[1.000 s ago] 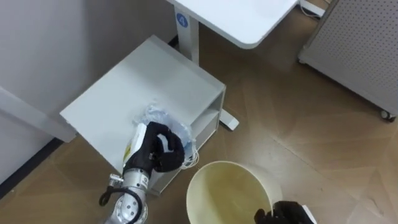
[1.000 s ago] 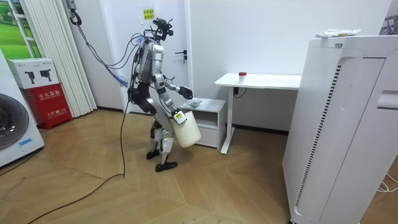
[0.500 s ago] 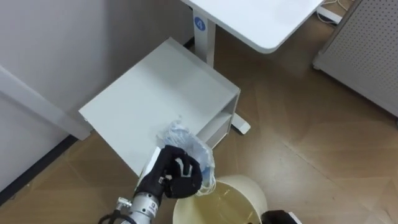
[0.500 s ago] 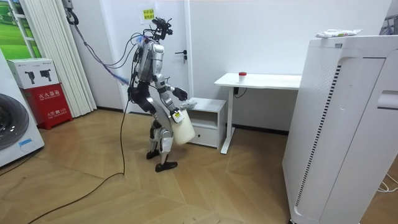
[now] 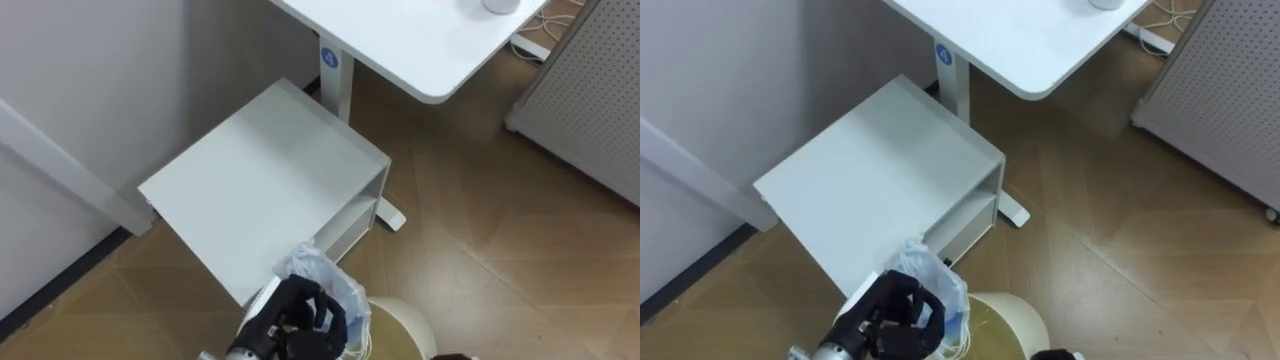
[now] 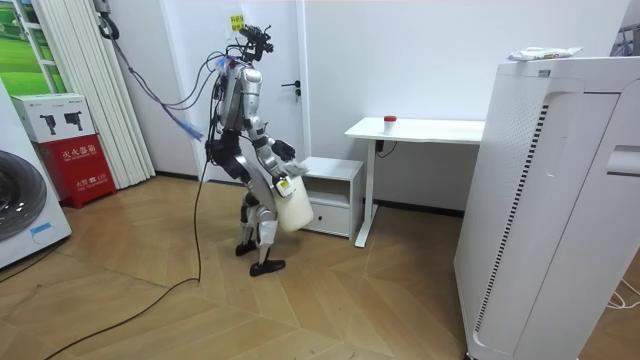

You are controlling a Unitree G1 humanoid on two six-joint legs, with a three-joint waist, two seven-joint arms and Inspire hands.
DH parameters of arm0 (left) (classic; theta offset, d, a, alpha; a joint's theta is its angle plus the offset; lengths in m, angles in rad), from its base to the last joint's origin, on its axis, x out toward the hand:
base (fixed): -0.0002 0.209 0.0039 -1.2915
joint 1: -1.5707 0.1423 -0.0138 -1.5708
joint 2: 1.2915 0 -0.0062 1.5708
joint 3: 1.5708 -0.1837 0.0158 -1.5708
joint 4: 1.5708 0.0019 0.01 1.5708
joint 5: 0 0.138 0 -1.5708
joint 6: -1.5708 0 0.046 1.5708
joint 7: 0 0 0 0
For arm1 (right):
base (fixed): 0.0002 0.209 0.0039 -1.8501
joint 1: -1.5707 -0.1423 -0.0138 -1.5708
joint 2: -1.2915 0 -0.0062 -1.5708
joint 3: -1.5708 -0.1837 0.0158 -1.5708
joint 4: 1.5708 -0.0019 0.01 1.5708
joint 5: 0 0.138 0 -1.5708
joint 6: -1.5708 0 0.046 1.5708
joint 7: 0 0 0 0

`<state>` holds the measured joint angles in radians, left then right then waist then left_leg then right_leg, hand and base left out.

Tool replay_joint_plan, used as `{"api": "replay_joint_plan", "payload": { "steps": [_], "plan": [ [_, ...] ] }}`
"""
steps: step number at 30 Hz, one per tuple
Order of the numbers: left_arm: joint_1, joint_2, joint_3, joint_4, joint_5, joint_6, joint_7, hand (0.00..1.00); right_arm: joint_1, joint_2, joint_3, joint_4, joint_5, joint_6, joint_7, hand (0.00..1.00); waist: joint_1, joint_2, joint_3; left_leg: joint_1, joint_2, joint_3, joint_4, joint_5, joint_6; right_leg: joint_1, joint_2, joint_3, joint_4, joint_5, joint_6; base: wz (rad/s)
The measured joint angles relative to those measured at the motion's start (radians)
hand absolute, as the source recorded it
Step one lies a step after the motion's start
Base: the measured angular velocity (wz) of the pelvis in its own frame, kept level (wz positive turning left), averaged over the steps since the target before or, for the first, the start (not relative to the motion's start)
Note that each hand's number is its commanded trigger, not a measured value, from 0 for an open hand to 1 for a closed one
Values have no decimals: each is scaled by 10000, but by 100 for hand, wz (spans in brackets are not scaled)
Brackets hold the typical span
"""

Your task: Pick garbage

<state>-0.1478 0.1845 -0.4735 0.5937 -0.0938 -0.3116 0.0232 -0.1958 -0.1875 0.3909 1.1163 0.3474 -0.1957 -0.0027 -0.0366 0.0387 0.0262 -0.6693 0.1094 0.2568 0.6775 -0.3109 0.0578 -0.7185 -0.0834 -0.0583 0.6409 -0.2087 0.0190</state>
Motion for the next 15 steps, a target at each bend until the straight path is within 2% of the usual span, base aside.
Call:
{"api": "replay_joint_plan", "payload": {
  "steps": [3, 7, 15],
  "plan": [
    [79, 234, 0, -307, -525, 0, -214, 100, -198, -142, -211, 378, 79, 1, 110, 100, 162, -12, 12, -1, -23, -3, -38, 4, 6, -8, -26, -5, -12, 0, 1, 0],
    [373, 601, 23, -980, -520, 18, -527, 100, -534, -292, -522, 886, 28, 57, 337, 100, 208, -51, 41, -26, -55, 13, -112, 7, 11, -65, -55, -1, -16, -6, 10, 1],
    [442, 675, 26, -1234, -523, 223, -1084, 100, -605, -391, -1016, 856, 49, 225, 492, 100, 185, -75, 66, -171, -90, 16, -224, 10, 5, -215, -75, -46, -46, -8, 13, 0]
  ]
}}
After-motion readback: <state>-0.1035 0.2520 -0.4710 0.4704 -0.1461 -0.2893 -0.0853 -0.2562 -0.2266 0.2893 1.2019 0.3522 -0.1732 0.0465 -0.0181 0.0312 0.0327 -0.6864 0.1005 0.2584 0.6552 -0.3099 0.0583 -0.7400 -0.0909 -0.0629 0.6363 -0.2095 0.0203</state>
